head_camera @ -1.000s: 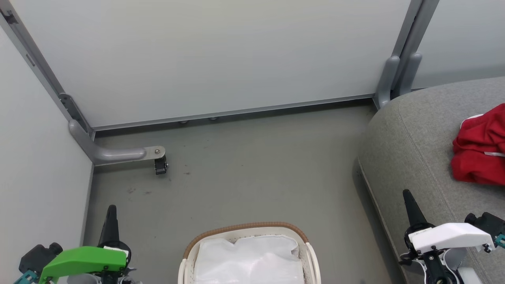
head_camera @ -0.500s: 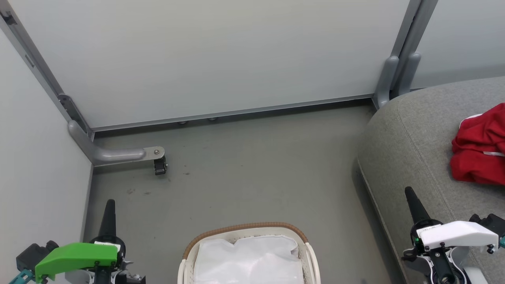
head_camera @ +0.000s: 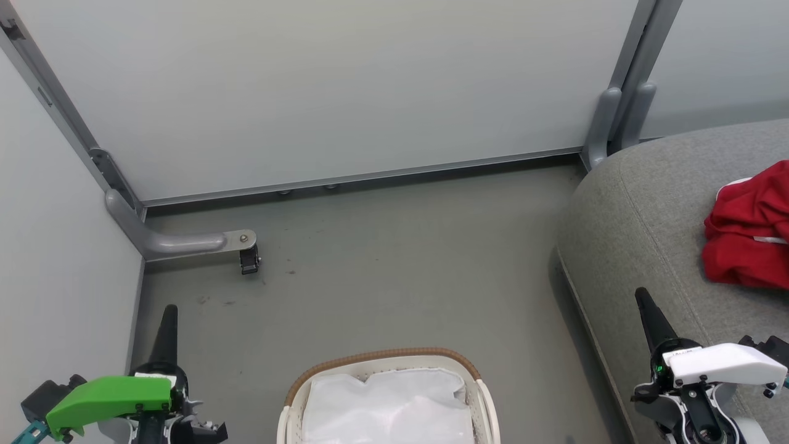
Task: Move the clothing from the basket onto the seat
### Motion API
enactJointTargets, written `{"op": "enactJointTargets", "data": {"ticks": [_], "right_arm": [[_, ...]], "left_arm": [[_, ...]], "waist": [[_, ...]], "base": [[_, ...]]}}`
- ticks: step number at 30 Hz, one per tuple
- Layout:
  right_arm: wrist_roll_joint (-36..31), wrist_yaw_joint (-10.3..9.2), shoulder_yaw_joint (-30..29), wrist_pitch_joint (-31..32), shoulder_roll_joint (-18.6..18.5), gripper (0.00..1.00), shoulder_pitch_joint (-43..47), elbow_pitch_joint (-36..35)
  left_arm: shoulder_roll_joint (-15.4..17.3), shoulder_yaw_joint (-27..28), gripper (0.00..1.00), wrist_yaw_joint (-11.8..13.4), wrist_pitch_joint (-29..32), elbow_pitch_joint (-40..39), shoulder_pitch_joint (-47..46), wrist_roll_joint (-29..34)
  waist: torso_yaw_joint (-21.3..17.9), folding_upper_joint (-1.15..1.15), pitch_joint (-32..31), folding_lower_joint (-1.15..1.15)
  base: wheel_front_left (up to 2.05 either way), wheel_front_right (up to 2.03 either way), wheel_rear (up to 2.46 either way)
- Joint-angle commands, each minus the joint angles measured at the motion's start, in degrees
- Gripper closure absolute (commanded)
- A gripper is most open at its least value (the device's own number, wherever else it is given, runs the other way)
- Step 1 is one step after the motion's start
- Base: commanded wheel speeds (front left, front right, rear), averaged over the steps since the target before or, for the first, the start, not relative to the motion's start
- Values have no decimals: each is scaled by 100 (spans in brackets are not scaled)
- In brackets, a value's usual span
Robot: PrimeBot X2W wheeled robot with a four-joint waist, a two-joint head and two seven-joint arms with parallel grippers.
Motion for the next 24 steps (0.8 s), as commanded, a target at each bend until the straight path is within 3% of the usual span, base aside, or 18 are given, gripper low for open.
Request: {"op": "enactJointTargets", "data": {"ticks": [1, 24], "right_arm": [[142, -1, -30, 42, -36, 100, -86, -60], [1079, -2, -136, 296, -39, 100, -78, -170]], "left_arm": [[31, 25, 100, -34, 49, -45, -145, -135], [35, 114, 100, -46, 294, -128, -217, -1055]], "waist": [[-2, 0, -1, 0], [-27, 0, -11, 0]], "base": [[0, 0, 0], [0, 0, 0]]}}
